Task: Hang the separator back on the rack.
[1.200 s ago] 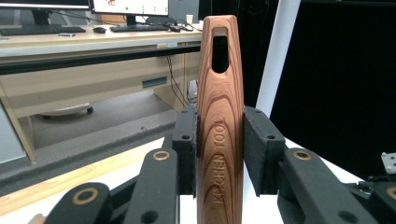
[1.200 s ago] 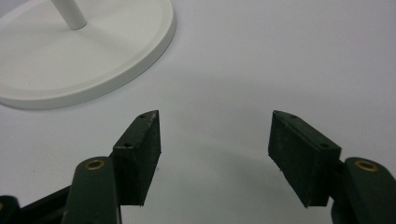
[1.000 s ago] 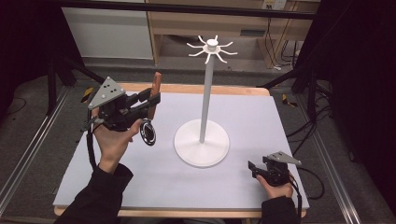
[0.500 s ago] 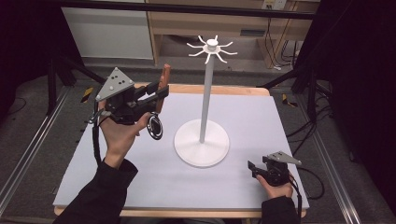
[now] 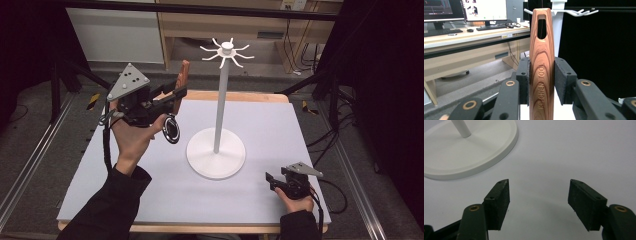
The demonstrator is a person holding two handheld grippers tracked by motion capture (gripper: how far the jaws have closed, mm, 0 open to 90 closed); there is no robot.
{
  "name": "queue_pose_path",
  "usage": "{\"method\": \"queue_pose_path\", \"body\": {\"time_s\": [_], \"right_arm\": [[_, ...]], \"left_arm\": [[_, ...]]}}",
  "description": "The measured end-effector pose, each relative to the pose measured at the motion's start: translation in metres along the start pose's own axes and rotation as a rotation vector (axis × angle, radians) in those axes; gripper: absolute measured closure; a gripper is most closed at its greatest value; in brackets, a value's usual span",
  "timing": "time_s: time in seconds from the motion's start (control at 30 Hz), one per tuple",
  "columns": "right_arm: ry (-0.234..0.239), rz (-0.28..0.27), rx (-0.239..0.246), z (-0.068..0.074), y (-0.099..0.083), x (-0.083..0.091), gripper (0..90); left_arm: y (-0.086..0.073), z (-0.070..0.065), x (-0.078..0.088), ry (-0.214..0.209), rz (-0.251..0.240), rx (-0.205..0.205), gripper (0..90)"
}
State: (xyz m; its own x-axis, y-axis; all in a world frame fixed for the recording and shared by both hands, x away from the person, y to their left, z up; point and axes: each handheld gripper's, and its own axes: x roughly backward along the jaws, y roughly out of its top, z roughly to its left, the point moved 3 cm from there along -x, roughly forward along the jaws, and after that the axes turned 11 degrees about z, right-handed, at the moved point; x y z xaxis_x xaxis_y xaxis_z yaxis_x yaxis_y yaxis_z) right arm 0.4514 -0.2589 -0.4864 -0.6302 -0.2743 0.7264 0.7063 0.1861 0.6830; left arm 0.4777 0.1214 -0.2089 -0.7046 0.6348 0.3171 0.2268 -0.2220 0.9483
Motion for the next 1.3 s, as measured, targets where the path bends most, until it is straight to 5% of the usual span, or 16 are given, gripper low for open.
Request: {"method": "queue_pose_path", "body": {"time_s": [1.3], "right_arm": [[0.005,-0.005,-0.001,-0.001,0.0,0.001,34.4]], "left_arm": [[0.024,-0.006,-0.02,-0.001,-0.015,-0.038,67.7]]}}
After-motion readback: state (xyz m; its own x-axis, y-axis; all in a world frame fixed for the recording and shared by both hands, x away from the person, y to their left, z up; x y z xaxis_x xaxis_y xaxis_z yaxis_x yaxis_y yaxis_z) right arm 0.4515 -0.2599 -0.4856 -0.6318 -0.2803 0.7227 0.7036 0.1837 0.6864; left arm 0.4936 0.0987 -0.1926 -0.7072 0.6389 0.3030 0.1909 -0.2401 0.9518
